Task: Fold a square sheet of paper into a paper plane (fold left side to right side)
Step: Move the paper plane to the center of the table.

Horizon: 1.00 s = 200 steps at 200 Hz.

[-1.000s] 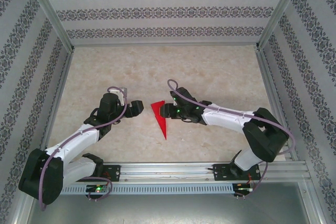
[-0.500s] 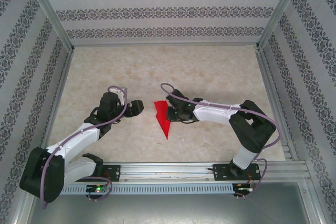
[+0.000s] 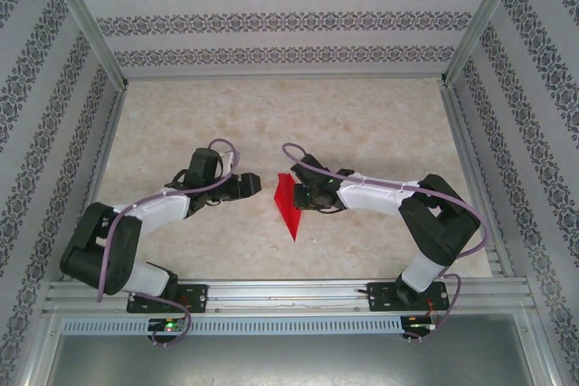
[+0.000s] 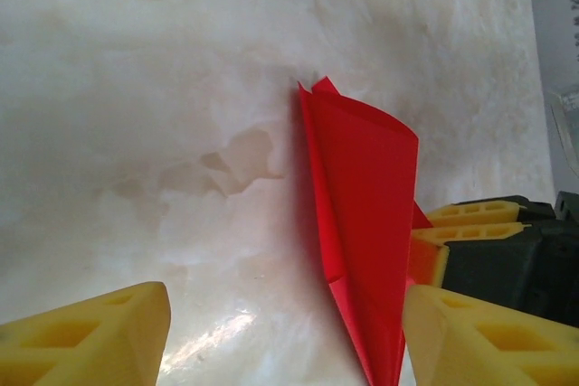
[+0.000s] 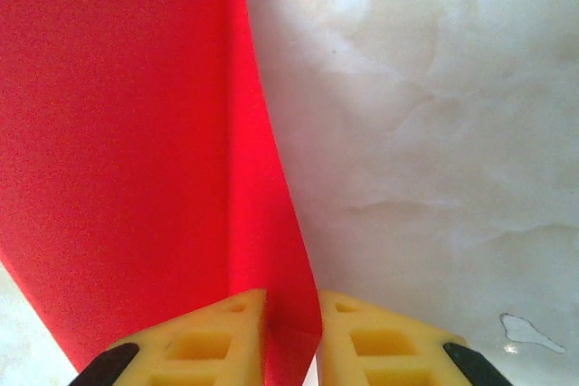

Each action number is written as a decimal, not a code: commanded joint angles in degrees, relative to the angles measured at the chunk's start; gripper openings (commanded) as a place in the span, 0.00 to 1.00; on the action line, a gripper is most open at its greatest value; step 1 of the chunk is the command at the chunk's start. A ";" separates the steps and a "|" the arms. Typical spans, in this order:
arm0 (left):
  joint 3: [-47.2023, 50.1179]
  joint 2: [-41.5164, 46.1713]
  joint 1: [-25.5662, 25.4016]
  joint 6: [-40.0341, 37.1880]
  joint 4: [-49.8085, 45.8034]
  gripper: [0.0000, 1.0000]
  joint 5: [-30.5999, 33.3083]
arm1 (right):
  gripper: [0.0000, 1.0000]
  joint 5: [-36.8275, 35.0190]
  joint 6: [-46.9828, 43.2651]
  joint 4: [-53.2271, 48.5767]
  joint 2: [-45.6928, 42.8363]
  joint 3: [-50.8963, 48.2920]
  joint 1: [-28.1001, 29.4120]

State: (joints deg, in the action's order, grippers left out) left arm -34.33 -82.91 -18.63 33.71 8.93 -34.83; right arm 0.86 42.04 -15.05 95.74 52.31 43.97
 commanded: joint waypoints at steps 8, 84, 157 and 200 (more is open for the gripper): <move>-2.49 -5.03 -0.06 1.87 4.24 0.62 -7.47 | 0.20 0.06 1.35 -0.98 0.32 -0.96 -0.72; -5.69 -14.51 -3.72 4.08 8.03 0.46 -11.60 | 0.20 1.66 1.65 0.00 0.55 -1.69 -1.31; -7.27 -17.48 -6.23 4.78 9.55 0.44 -11.23 | 0.21 1.77 1.59 -0.03 0.34 -1.78 -1.29; -8.56 -19.81 -7.54 6.71 12.51 0.40 -11.84 | 0.25 2.04 1.37 -0.13 -0.46 -1.86 -1.42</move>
State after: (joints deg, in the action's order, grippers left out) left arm -41.06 -101.41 -24.80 39.03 17.28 -45.25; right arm 2.44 43.29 -14.83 95.74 51.13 42.85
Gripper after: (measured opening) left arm 0.397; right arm 0.237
